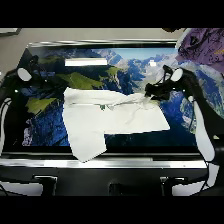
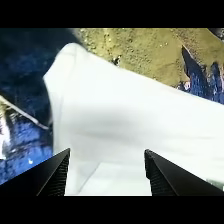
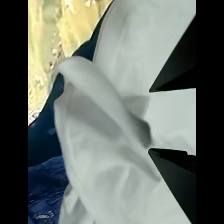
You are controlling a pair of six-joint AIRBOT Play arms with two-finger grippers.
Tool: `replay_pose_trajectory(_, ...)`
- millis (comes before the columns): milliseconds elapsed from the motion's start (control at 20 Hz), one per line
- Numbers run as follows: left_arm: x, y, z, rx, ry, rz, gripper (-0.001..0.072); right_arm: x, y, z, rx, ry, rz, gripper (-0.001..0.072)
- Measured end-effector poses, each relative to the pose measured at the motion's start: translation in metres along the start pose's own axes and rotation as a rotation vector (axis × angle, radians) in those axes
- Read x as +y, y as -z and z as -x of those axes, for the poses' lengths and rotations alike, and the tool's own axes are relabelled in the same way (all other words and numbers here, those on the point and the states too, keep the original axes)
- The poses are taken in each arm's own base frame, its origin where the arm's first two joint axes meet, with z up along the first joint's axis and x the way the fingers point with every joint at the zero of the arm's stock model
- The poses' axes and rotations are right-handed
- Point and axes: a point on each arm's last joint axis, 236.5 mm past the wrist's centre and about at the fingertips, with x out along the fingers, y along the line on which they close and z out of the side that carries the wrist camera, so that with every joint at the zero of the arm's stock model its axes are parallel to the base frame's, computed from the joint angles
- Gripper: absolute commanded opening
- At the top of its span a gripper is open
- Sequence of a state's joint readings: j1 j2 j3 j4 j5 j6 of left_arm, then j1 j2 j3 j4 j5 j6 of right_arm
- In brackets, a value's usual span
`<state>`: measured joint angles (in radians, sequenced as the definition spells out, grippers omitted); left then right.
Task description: Fold the clothes and pants, and hang the long-sleeved shirts on hangers.
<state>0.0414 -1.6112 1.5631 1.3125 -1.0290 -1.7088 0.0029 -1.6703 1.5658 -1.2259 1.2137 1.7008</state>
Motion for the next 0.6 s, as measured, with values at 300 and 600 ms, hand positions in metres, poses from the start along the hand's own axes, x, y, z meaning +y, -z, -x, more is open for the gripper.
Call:
replay_pose_trajectory(300,0.061,0.040,0.064,0.117,-0.060,0.071,0.0534,-0.094,0.037,0.059,0.044,-0.094,-0.083,0.0493)
replay_pose_trajectory(600,0.105,0.100,0.079,0.206,-0.101,0.194,0.0534,-0.154,0.096,0.041,0.114,-0.165,-0.237,0.0493)
